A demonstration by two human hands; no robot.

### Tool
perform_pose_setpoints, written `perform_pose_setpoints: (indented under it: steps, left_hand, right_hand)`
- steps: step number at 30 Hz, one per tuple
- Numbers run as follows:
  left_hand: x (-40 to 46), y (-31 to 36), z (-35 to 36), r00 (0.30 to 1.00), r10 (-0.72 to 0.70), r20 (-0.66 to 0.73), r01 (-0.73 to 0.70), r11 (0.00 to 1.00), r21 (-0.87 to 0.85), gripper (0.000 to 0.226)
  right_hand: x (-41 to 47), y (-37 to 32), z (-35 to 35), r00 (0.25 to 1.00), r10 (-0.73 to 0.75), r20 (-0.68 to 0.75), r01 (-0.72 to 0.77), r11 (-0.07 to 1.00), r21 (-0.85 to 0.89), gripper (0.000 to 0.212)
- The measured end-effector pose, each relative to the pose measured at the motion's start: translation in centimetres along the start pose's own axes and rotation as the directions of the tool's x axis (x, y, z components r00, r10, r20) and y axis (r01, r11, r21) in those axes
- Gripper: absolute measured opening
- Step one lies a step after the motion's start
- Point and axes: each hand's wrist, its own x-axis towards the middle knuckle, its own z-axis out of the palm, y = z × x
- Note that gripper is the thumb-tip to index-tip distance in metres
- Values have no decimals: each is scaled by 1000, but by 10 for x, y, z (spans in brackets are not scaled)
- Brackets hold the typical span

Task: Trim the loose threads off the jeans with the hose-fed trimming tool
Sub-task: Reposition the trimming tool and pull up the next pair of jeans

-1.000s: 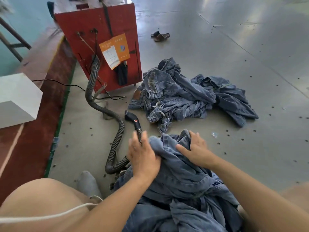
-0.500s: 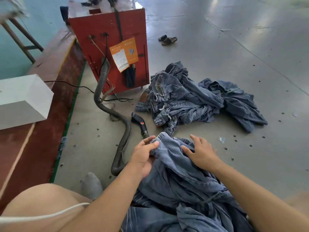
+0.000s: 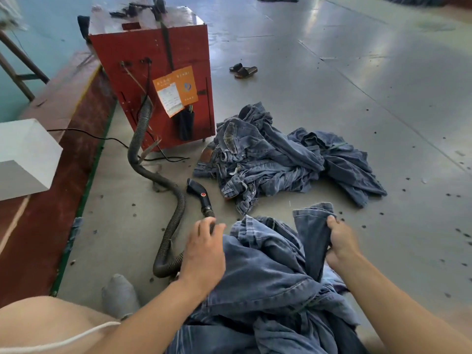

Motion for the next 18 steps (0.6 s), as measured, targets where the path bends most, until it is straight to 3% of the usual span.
perform_pose_setpoints:
  steps: [2,3,4,5,7,8,10,12,14,15,16,18]
  left_hand:
    - [6,27,5,892,345,-293,-394,910,-127,52]
    - [7,41,10,835,468,-288,-519,845,-131,54]
    - [7,53,18,812,556,-177,-580,804,-134,59]
    - [5,60,29,799,601,-12,-597,792,-131,63]
    - [1,57,51,768,556,317,-533,830,-163,63]
    - [-1,49,59,749,524,405,-491,850,-189,60]
    - [0,34,62,745,499,443,-457,865,-206,59]
    - [1,32,54,762,492,421,-423,870,-252,61]
    - [3,45,38,855,407,320,-268,877,-400,55]
    - [4,54,27,904,291,312,-86,841,-535,49]
    - [6,63,16,909,148,390,175,714,-678,49]
    - [9,73,9,780,34,624,587,303,-751,53]
  right_hand:
    - [-5,3,1,997,-23,70,25,999,-27,26]
    - [-9,4,2,994,-43,104,48,998,-47,26]
    - [-14,3,2,990,-68,125,76,995,-63,25]
    - [-18,1,2,985,-96,141,105,993,-58,25]
    - [-22,-8,-2,979,-138,153,137,990,14,22]
    - [-24,-13,-4,975,-143,173,137,990,46,21]
    - [-31,-22,-8,948,-118,294,116,993,26,17]
    - [-42,-25,-7,876,-52,479,103,991,-81,12]
    - [-55,-24,1,801,29,598,91,981,-170,13]
    - [-60,-22,6,771,68,633,78,977,-200,17]
    - [-65,-20,10,742,106,662,77,967,-241,18]
    - [-72,-16,16,695,169,699,130,927,-353,15]
